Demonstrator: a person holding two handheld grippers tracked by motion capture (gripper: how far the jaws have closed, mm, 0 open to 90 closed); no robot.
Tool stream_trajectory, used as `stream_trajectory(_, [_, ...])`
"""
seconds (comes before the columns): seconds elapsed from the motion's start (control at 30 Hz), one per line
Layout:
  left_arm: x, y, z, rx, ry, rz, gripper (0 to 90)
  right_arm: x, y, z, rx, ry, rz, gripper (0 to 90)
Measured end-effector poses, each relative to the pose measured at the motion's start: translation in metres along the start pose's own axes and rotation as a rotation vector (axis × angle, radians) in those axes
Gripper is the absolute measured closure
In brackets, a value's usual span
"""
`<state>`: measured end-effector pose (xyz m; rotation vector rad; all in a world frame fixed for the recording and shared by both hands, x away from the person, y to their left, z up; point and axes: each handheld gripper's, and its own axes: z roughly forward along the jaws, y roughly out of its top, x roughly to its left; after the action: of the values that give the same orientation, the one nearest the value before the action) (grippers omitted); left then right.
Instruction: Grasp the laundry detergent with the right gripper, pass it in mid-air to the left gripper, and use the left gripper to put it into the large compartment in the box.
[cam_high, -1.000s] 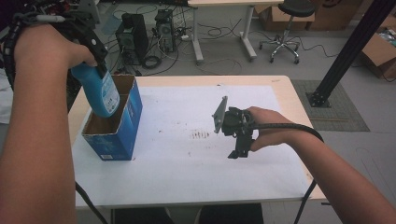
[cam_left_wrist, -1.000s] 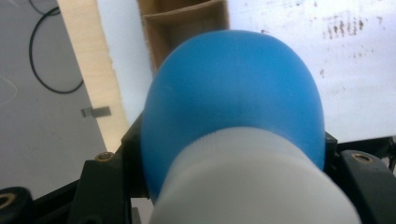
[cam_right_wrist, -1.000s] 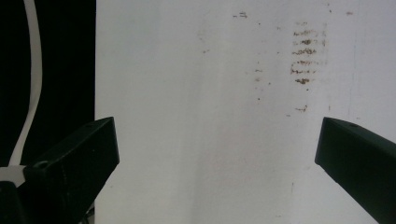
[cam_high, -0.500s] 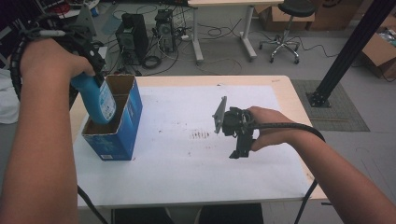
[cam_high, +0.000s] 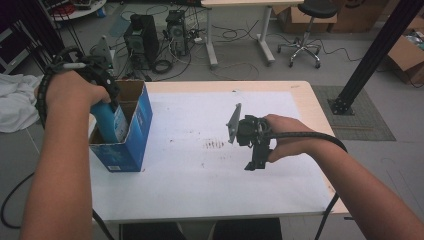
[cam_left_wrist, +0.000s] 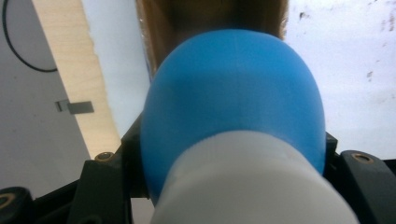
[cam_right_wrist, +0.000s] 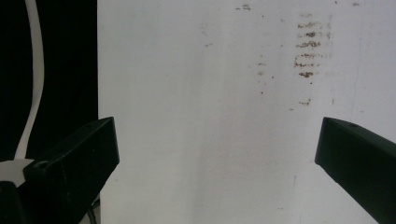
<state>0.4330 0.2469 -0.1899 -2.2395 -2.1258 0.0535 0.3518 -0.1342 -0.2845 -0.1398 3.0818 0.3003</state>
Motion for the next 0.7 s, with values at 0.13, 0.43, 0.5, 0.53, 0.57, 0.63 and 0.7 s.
stream_trajectory(0.13, [0.001, 0.002, 0.019, 0.010, -0.011, -0.014, 38.8, 0.000, 0.000, 0.000, -0.002, -0.001, 0.003, 0.0])
stream_trajectory(0.43, [0.000, 0.009, 0.057, 0.033, -0.015, -0.005, 38.8, -0.001, -0.003, 0.001, -0.011, 0.004, 0.008, 0.0])
stream_trajectory(0.5, [0.000, 0.011, 0.064, 0.038, -0.013, -0.004, 38.8, -0.001, -0.003, 0.002, -0.009, 0.007, 0.009, 0.0])
stream_trajectory(0.53, [-0.001, 0.011, 0.066, 0.037, -0.015, -0.007, 38.8, -0.001, -0.003, 0.002, -0.009, 0.007, 0.009, 0.0])
stream_trajectory(0.57, [-0.001, 0.012, 0.069, 0.037, -0.014, -0.007, 38.8, -0.001, -0.003, 0.003, -0.009, 0.008, 0.008, 0.0])
stream_trajectory(0.63, [-0.001, 0.014, 0.077, 0.040, -0.005, -0.002, 38.8, -0.001, -0.005, 0.005, -0.005, 0.011, 0.010, 0.0])
stream_trajectory(0.7, [-0.001, 0.014, 0.082, 0.042, -0.001, -0.003, 38.8, -0.001, -0.005, 0.005, -0.005, 0.013, 0.010, 0.0])
